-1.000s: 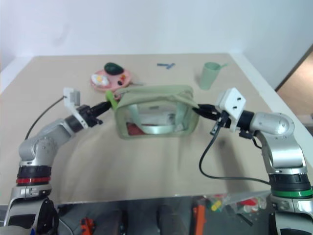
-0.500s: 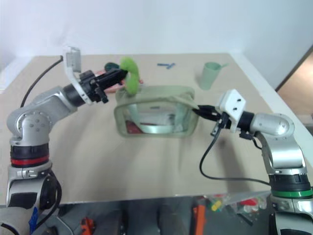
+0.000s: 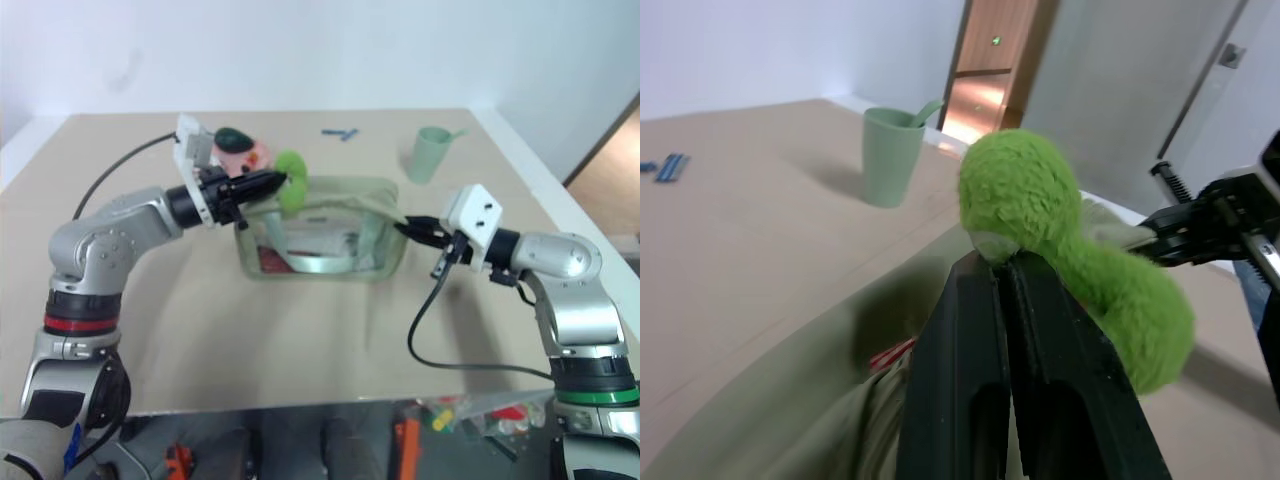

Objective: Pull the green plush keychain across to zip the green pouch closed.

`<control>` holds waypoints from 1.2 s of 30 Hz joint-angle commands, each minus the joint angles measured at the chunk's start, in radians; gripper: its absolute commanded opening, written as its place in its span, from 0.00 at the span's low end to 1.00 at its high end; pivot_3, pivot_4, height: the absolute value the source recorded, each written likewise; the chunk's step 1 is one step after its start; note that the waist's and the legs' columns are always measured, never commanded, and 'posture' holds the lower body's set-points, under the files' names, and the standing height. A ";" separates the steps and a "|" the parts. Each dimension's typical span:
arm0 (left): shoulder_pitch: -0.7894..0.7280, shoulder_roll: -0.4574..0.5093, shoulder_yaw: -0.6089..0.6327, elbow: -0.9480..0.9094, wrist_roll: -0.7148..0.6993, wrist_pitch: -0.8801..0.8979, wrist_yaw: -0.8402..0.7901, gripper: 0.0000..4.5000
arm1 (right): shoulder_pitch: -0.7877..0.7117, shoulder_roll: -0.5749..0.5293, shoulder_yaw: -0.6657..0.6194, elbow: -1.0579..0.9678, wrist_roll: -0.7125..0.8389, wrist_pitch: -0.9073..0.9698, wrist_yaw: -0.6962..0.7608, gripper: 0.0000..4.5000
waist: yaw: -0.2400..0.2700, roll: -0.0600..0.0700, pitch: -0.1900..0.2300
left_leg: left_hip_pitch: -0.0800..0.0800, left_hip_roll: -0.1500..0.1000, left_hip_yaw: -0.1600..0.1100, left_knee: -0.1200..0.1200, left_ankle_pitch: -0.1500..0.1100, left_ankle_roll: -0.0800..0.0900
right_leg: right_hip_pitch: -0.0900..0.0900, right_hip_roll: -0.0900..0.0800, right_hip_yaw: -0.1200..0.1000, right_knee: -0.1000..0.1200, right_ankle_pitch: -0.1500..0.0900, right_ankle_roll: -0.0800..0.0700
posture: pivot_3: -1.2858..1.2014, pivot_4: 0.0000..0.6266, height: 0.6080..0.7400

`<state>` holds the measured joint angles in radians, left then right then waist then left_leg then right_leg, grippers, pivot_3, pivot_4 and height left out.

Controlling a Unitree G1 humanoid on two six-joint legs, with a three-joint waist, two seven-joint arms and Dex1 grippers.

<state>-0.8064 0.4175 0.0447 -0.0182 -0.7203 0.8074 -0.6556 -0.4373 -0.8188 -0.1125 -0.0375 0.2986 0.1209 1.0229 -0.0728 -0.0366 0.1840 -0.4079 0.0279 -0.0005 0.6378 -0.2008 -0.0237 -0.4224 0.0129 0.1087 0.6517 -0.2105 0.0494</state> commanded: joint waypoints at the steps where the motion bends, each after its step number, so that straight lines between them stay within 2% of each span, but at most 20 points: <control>1: -0.027 0.022 0.002 -0.012 0.029 -0.011 -0.017 0.31 | 0.000 -0.006 -0.011 -0.028 0.002 -0.016 0.000 0.00 | 0.000 0.000 0.000 | 0.000 0.000 0.000 0.000 0.000 0.000 | 0.000 0.000 0.000 0.000 0.000 0.000 | 0.52 0.24 1.00; 3: -0.028 0.033 -0.003 -0.016 0.046 -0.024 -0.032 0.44 | -0.002 -0.006 -0.009 -0.028 0.003 -0.016 0.001 0.00 | 0.000 0.000 0.000 | 0.000 0.000 0.000 0.000 0.000 0.000 | 0.000 0.000 0.000 0.000 0.000 0.000 | 0.52 0.24 1.00; 5: -0.029 0.054 -0.008 -0.028 0.056 -0.028 -0.059 0.61 | -0.004 -0.005 -0.008 -0.027 0.002 -0.017 0.003 0.00 | 0.000 0.000 0.000 | 0.000 0.000 0.000 0.000 0.000 0.000 | 0.000 0.000 0.000 0.000 0.000 0.000 | 0.52 0.24 1.00; 10: -0.002 0.177 -0.042 -0.085 0.127 -0.060 -0.143 0.98 | -0.011 -0.004 -0.002 -0.023 0.001 -0.018 0.005 0.00 | -0.001 0.000 0.000 | 0.000 0.000 0.000 0.000 0.000 0.000 | 0.000 0.000 0.000 0.000 0.000 0.000 | 0.52 0.24 1.00; 14: 0.054 0.282 -0.055 -0.124 0.198 -0.106 -0.191 0.99 | -0.016 -0.002 0.002 -0.021 0.001 -0.017 0.007 0.00 | -0.002 0.000 0.000 | 0.000 0.000 0.000 -0.001 0.000 0.000 | 0.000 0.000 0.000 0.000 0.000 -0.001 | 0.52 0.24 1.00; 18: 0.107 0.320 -0.039 -0.171 0.221 -0.120 -0.196 0.99 | -0.021 -0.001 0.007 -0.017 -0.001 -0.016 0.008 0.00 | -0.001 0.000 0.000 | 0.000 0.000 0.000 0.000 0.000 0.000 | 0.000 0.000 0.000 0.000 0.000 -0.001 | 0.52 0.24 1.00; 23: 0.212 0.330 -0.026 -0.236 0.234 -0.147 -0.187 0.99 | -0.032 0.003 0.014 -0.009 -0.005 -0.016 0.009 0.00 | -0.003 0.000 0.000 | 0.000 0.001 0.001 0.000 0.000 0.000 | 0.000 -0.001 0.000 0.000 0.000 -0.001 | 0.52 0.24 1.00; 25: 0.243 0.297 -0.024 -0.244 0.211 -0.141 -0.179 0.99 | -0.038 0.006 0.018 -0.004 -0.006 -0.018 0.009 0.00 | -0.003 0.000 0.000 | 0.000 0.001 0.000 0.000 0.000 0.000 | 0.000 0.000 -0.001 0.000 0.000 -0.001 | 0.52 0.24 1.00; 28: 0.260 0.209 0.010 -0.226 0.162 -0.126 -0.129 0.83 | -0.047 0.008 0.023 0.004 -0.007 -0.022 0.011 0.00 | -0.003 0.000 0.000 | 0.001 0.001 0.001 0.000 0.000 0.000 | 0.000 0.000 0.000 0.000 0.000 -0.001 | 0.52 0.24 1.00; 35: 0.254 0.122 0.029 -0.187 0.157 -0.141 -0.079 0.29 | -0.045 0.001 0.018 -0.004 0.011 0.001 0.021 0.00 | -0.004 0.000 0.000 | 0.001 0.001 0.001 0.000 0.000 0.001 | 0.000 0.000 0.000 0.001 0.001 -0.001 | 0.52 0.24 1.00; 36: 0.250 0.116 0.032 -0.187 0.151 -0.139 -0.076 0.21 | -0.039 -0.010 0.012 -0.015 0.034 0.043 0.033 0.08 | -0.004 0.000 0.000 | 0.001 0.001 0.001 0.000 0.000 0.001 | 0.000 0.000 0.000 0.001 0.001 -0.001 | 0.52 0.24 1.00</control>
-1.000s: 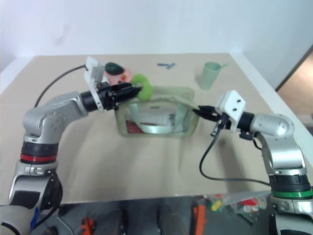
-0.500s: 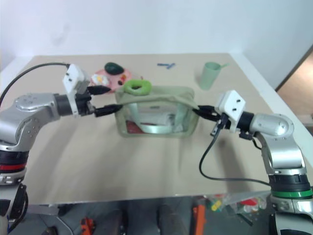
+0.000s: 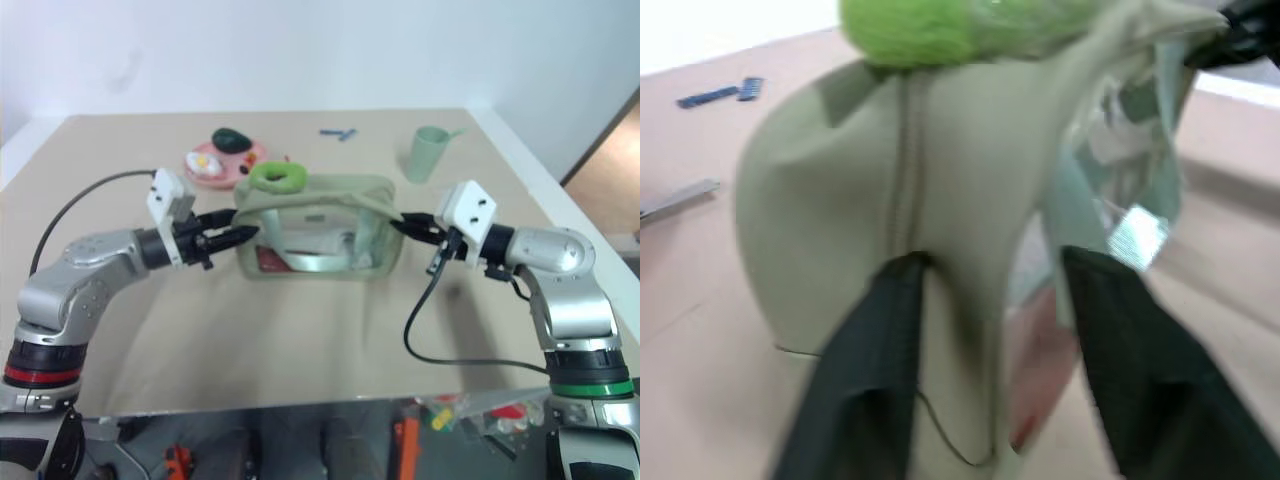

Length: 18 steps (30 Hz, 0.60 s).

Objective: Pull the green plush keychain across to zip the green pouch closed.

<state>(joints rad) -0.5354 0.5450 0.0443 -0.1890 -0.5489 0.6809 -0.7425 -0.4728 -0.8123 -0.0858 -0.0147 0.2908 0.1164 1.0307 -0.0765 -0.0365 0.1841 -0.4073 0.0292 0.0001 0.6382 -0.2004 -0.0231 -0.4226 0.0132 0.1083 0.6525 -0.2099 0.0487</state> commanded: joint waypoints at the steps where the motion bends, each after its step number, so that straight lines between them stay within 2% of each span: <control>1: -0.024 -0.016 0.035 -0.016 -0.023 -0.011 0.013 0.14 | 0.004 -0.028 -0.024 -0.056 0.080 0.115 0.037 0.17 | 0.000 0.000 0.000 | 0.000 0.000 0.000 0.000 0.000 0.000 | 0.000 0.000 0.000 0.000 0.000 0.000 | 0.52 0.24 1.00; 3: -0.029 -0.018 0.034 -0.020 -0.026 -0.007 0.012 0.00 | 0.022 -0.057 -0.031 -0.091 0.106 0.162 0.066 0.31 | 0.001 0.000 0.000 | -0.001 0.000 0.000 0.000 0.000 0.000 | 0.000 0.000 0.000 0.000 0.000 0.000 | 0.52 0.24 1.00; 7: -0.018 -0.017 0.025 -0.039 -0.038 0.004 0.011 0.00 | 0.021 -0.113 -0.053 -0.140 0.146 0.259 0.076 0.61 | 0.002 0.000 0.000 | -0.001 -0.001 0.000 0.000 0.000 0.000 | 0.000 -0.001 0.001 0.000 0.000 0.000 | 0.52 0.24 1.00; 12: -0.006 -0.013 0.009 -0.051 -0.036 0.009 0.008 0.00 | -0.159 -0.124 -0.064 -0.177 0.243 0.424 0.034 0.99 | -0.001 0.001 0.001 | 0.000 -0.001 0.001 0.000 0.000 0.000 | -0.001 -0.001 0.001 0.000 0.000 0.000 | 0.52 0.24 1.00; 14: -0.011 -0.016 0.005 -0.052 -0.036 0.012 0.010 0.00 | -0.258 -0.093 -0.038 -0.183 0.272 0.481 0.008 1.00 | 0.000 0.001 0.001 | 0.000 -0.001 0.001 0.000 0.001 0.001 | -0.001 -0.001 0.001 0.000 0.001 -0.001 | 0.52 0.24 1.00; 18: -0.021 -0.021 0.000 -0.052 -0.033 0.018 0.013 0.00 | -0.397 0.025 0.051 -0.170 0.229 0.454 -0.051 1.00 | -0.002 0.000 0.000 | -0.001 0.000 -0.001 0.000 0.001 0.001 | 0.000 0.000 -0.002 0.000 0.001 -0.001 | 0.52 0.24 1.00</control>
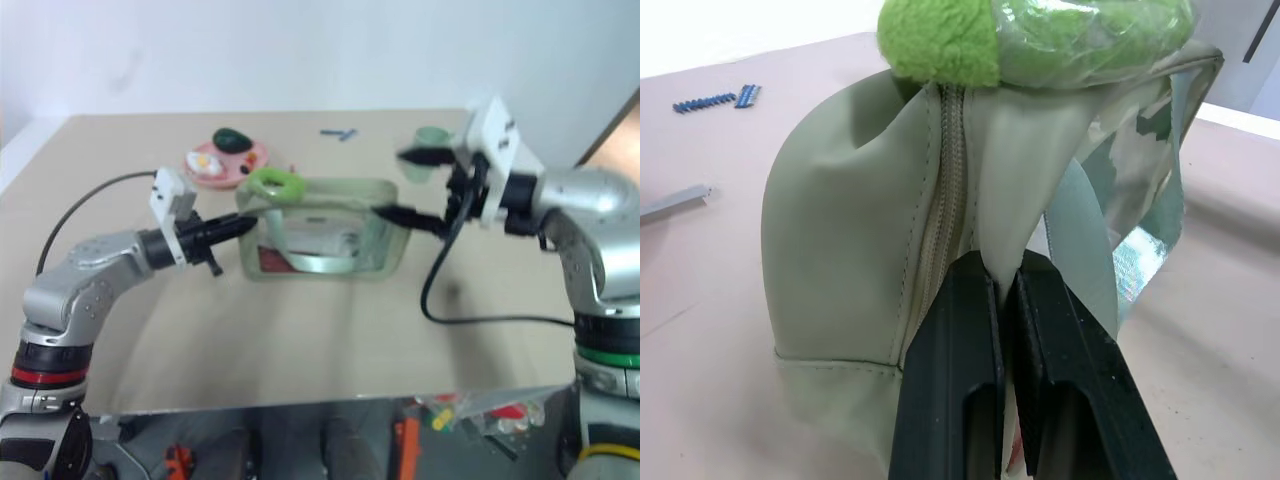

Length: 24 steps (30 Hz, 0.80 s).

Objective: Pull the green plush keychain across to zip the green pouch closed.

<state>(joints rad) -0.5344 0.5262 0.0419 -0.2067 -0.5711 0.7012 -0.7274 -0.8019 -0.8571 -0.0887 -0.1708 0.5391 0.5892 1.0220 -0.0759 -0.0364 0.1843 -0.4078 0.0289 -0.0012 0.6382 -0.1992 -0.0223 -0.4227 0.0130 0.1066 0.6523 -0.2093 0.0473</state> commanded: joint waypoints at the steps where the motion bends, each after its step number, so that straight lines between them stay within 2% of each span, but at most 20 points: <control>1: -0.021 -0.002 0.001 -0.035 -0.009 -0.003 -0.002 0.00 | -0.090 0.111 0.084 -0.005 -0.041 -0.036 -0.056 1.00 | -0.002 0.000 0.000 | 0.000 0.000 0.001 0.000 0.000 0.000 | -0.001 0.000 0.001 0.000 0.000 0.000 | 0.52 0.24 1.00; 7: -0.017 -0.012 -0.005 -0.046 0.001 -0.005 0.016 0.00 | -0.120 0.247 0.222 0.046 -0.142 -0.149 -0.032 1.00 | 0.000 0.000 0.000 | -0.005 0.000 0.000 0.000 0.000 0.000 | -0.003 -0.001 0.000 0.000 -0.001 0.001 | 0.52 0.24 1.00; 16: -0.019 -0.018 -0.014 -0.061 0.014 -0.008 0.040 0.00 | -0.117 0.331 0.247 0.151 -0.211 -0.252 -0.023 1.00 | 0.004 0.000 0.000 | -0.014 -0.001 -0.003 0.001 0.000 -0.001 | -0.012 -0.001 -0.002 0.000 0.001 0.001 | 0.52 0.24 1.00; 19: -0.019 -0.020 -0.018 -0.062 0.017 -0.009 0.043 0.00 | -0.120 0.343 0.240 0.174 -0.217 -0.261 -0.022 0.82 | 0.004 0.000 0.000 | -0.014 -0.001 -0.003 0.001 0.001 -0.001 | -0.012 -0.001 -0.003 0.000 0.001 0.000 | 0.52 0.24 1.00; 24: -0.022 -0.025 -0.021 -0.058 0.024 -0.011 0.047 0.00 | -0.114 0.350 0.244 0.201 -0.241 -0.290 -0.016 0.41 | 0.004 0.000 0.000 | -0.014 -0.001 -0.003 0.001 0.001 -0.001 | -0.011 -0.001 -0.003 0.000 0.002 0.000 | 0.52 0.24 1.00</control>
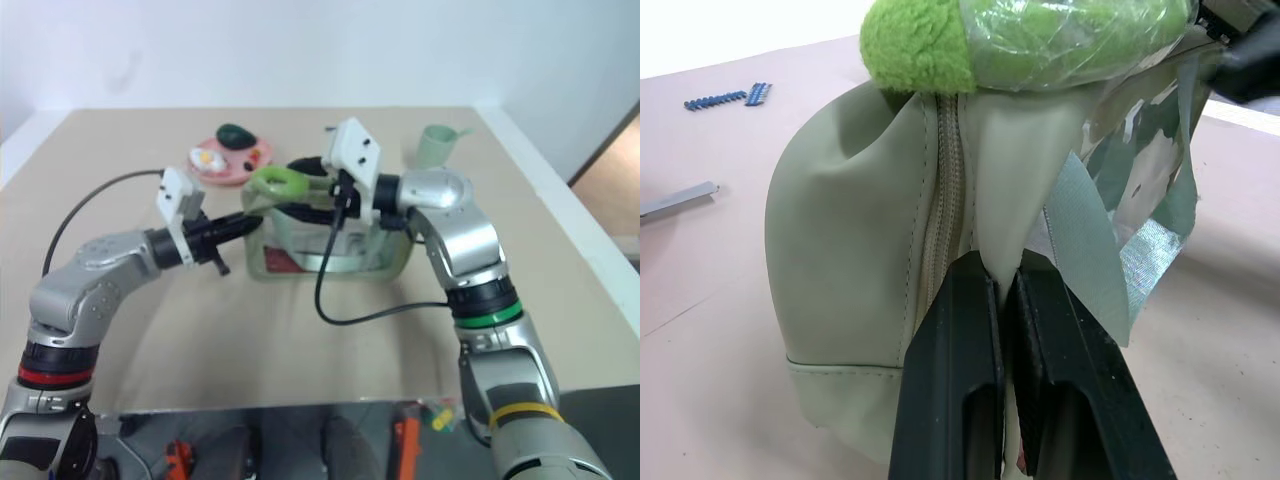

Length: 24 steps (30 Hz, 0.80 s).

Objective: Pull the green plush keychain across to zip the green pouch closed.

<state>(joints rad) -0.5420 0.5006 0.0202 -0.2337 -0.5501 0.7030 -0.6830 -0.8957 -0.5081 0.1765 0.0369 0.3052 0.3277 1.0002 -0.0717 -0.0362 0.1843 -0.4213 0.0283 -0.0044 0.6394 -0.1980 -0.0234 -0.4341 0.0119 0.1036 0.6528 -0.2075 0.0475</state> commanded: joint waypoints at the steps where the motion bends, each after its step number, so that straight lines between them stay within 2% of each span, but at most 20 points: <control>1: -0.016 -0.001 0.000 -0.030 0.004 -0.014 0.002 0.00 | -0.020 0.003 -0.022 -0.005 -0.009 -0.031 0.006 0.37 | 0.000 0.000 0.000 | 0.000 0.000 0.000 0.000 0.000 0.000 | 0.000 0.000 0.000 0.000 0.000 0.000 | 0.52 0.24 1.00; 5: -0.018 -0.003 -0.005 -0.023 0.010 -0.019 0.001 0.00 | -0.018 0.005 -0.022 -0.002 -0.017 -0.041 0.009 0.04 | 0.000 0.000 0.000 | 0.000 0.000 0.000 0.000 0.000 0.000 | 0.000 0.000 0.000 0.000 0.000 0.000 | 0.52 0.24 1.00; 6: -0.019 -0.004 -0.006 -0.022 0.011 -0.020 0.001 0.00 | -0.016 0.001 -0.019 0.001 -0.028 -0.057 0.011 0.01 | 0.000 0.000 0.000 | 0.000 0.000 0.000 0.000 0.000 0.000 | 0.000 0.000 0.000 0.000 0.000 0.000 | 0.52 0.24 1.00; 16: -0.031 -0.009 -0.009 -0.019 0.023 -0.013 0.003 0.00 | -0.031 -0.002 -0.041 0.014 -0.064 -0.184 0.020 0.01 | 0.000 0.000 0.000 | 0.000 0.000 0.000 0.000 0.000 0.000 | 0.000 0.000 0.000 0.000 0.000 0.000 | 0.52 0.24 1.00; 24: -0.044 -0.004 -0.010 -0.023 0.025 -0.003 0.004 0.00 | -0.052 -0.123 -0.065 0.050 -0.119 -0.327 0.078 0.01 | 0.003 0.000 0.000 | -0.001 -0.001 0.000 0.000 0.000 0.000 | 0.000 -0.001 0.000 0.000 0.000 0.001 | 0.52 0.24 1.00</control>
<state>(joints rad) -0.5617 0.4908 0.0060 -0.2337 -0.5276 0.7041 -0.6822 -0.9281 -0.6080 0.1559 0.0904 0.1884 0.0310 1.0662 -0.0685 -0.0362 0.1843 -0.4222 0.0276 -0.0048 0.6399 -0.1977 -0.0236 -0.4340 0.0113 0.1032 0.6526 -0.2072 0.0481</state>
